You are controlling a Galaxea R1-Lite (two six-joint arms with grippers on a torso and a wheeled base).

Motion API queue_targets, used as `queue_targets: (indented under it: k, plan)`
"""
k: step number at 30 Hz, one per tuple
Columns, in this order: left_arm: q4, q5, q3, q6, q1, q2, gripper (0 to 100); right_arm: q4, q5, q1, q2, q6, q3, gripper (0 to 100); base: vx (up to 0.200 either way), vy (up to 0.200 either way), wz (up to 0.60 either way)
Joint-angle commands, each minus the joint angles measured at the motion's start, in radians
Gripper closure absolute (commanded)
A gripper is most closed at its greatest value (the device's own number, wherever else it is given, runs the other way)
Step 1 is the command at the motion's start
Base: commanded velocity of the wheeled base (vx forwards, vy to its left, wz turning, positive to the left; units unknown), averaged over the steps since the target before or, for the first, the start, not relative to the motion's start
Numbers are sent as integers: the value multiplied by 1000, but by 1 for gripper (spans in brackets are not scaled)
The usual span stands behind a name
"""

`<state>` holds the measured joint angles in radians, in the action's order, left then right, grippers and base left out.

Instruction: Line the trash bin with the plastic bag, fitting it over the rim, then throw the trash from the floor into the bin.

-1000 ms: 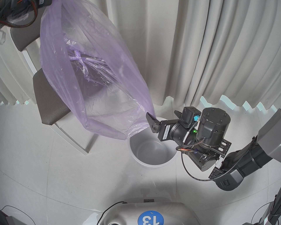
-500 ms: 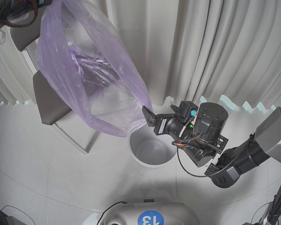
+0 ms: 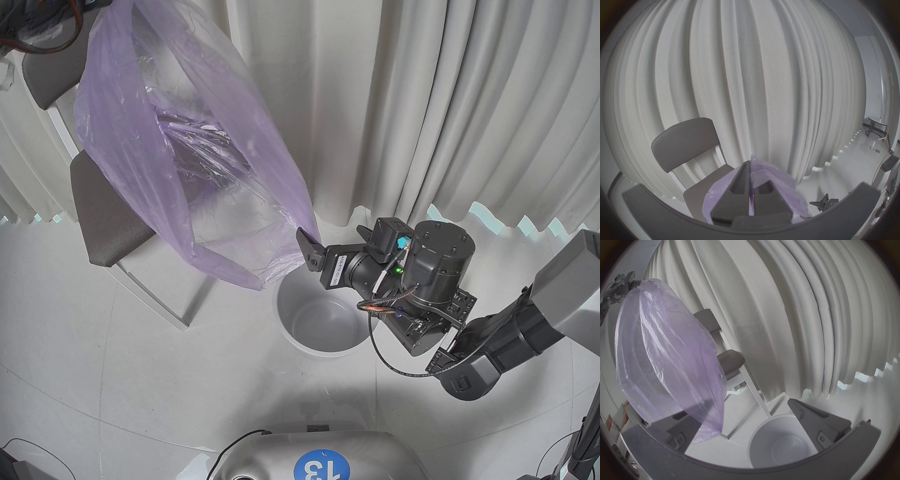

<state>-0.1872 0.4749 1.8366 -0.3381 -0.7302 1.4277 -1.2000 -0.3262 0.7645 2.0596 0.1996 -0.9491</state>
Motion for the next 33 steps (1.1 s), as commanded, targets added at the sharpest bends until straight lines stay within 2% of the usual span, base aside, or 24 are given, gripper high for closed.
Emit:
queue_targets:
  k: [1,30,31,33]
  plan:
    - [0,1,0,-1,0,5,100,-3,1,-1,22,0,-11,0,0,0,0]
    - [2,1,-2,-2,0,7,100,-33,4,-1,44,1,-34,0,0,0,0]
    - [2,-1,-2,-2,0,7,100,-33,4,1,44,1,-36,100,0,0,0]
    - [2,-1,-2,-2,0,7,100,-33,4,-1,44,1,-34,100,0,0,0]
